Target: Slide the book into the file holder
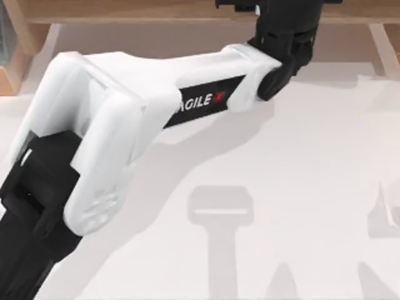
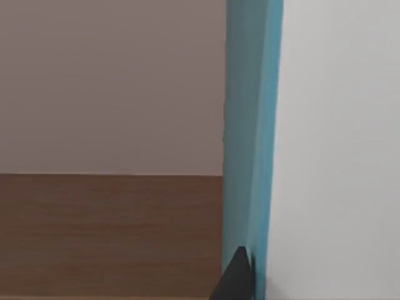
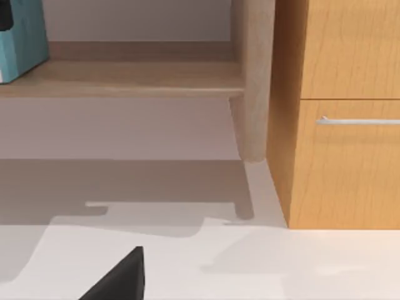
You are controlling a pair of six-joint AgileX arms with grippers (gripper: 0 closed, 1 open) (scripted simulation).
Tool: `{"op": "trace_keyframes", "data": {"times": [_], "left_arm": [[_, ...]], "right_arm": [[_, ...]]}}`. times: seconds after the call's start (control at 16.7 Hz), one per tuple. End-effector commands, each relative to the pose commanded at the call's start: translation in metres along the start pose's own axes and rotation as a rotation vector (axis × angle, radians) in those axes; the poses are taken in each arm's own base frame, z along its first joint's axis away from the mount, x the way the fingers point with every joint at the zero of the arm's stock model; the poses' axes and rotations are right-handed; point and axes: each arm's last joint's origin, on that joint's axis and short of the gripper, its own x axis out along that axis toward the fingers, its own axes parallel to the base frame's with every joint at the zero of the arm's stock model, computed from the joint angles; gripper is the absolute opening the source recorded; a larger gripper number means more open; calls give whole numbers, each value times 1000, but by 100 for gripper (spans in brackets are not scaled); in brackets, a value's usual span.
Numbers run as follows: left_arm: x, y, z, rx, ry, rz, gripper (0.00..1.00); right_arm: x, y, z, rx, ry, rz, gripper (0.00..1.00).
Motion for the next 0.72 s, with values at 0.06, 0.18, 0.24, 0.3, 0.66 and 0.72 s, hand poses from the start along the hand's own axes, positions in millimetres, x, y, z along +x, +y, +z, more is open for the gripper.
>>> {"op": "trace_keyframes", "data": {"times": [0.06,0.18,0.24,0.3,0.66,0.72], "left_arm": [[0,0,0,0,0,0,0],[-2,-2,2,-1,-2,-4,0],[-2,-2,6,0,-1,-4,0],[-1,-2,10,1,-1,-4,0],[-1,-2,13,5,3,-3,0],[-2,-2,14,6,2,-2,0]], "right_arm": [[0,0,0,0,0,0,100],[0,0,0,0,0,0,100],[0,0,0,0,0,0,100],[0,0,0,0,0,0,100],[0,0,0,0,0,0,100],[0,0,0,0,0,0,100]]}}
